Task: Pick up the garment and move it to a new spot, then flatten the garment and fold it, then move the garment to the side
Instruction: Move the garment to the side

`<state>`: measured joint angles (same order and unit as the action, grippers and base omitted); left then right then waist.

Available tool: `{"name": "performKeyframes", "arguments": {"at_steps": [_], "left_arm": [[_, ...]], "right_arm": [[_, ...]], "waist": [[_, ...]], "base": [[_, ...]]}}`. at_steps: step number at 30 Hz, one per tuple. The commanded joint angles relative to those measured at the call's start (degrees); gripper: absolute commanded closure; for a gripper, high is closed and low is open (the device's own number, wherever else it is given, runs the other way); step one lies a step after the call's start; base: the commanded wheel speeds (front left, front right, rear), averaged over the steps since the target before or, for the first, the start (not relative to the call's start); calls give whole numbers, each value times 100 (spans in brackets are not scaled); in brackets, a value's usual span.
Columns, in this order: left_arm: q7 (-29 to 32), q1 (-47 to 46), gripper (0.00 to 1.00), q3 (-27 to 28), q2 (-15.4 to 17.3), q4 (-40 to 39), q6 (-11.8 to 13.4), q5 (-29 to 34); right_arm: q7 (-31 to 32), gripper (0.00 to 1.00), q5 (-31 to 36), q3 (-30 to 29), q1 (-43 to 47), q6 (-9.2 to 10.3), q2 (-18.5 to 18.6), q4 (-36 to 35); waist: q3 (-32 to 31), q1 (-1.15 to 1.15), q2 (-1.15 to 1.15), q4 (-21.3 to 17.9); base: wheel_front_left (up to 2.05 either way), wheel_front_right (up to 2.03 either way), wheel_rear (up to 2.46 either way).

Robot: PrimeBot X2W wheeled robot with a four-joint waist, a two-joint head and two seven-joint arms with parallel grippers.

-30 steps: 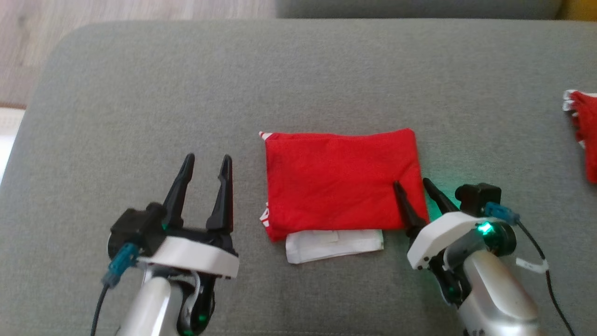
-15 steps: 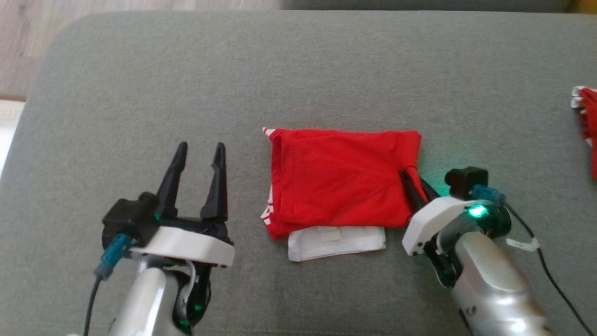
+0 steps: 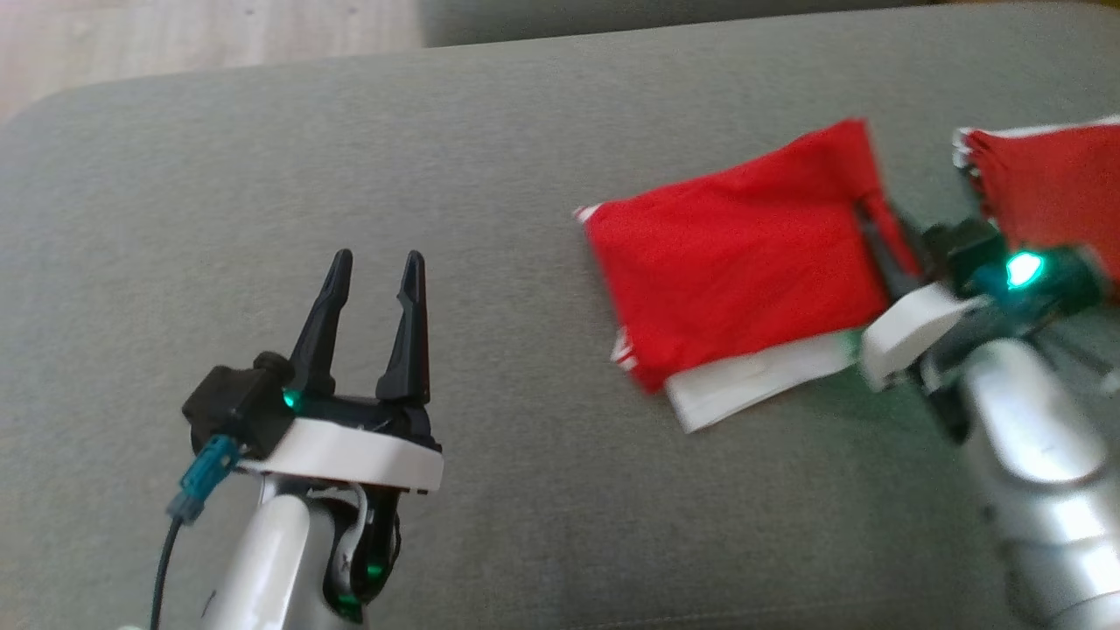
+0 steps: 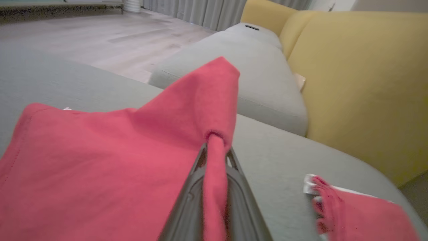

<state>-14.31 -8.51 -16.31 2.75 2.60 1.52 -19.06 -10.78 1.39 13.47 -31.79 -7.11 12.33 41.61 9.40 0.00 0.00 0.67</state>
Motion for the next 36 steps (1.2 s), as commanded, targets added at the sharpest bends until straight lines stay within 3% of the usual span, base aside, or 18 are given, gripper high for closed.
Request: {"name": "performKeyframes", "arguments": {"at_steps": [1, 3, 9, 16, 28, 36], "left_arm": [[-69, -303, 0, 136, 13, -248, 16, 41], [-69, -330, 0, 126, 13, -253, 11, 48], [-69, -479, 0, 98, 13, -251, -22, 118], [-69, -602, 0, 143, 13, -199, -91, 187], [-69, -696, 0, 159, 12, -148, -146, 198], [-69, -631, 0, 152, 12, -173, -122, 179]], "right_arm": [[146, 100, 35, 162, -270, -37, 327, -351], [234, 100, 46, 212, -306, -37, 514, -442], [628, 100, -202, 330, -487, -37, 1559, -716], [836, 100, -214, -301, -698, -37, 2346, -441], [1016, 100, 826, -1548, -900, -37, 2592, 193], [1110, 100, 1409, -2393, -790, -37, 2349, 125]], "waist": [[84, 0, 0, -208], [118, 0, 0, -253], [387, 0, 0, -413], [686, 0, 0, -374], [886, 0, 0, -165], [872, 0, 0, -149]], "base": [[0, 0, 0], [0, 0, 0], [0, 0, 0], [0, 0, 0], [0, 0, 0], [0, 0, 0]]}}
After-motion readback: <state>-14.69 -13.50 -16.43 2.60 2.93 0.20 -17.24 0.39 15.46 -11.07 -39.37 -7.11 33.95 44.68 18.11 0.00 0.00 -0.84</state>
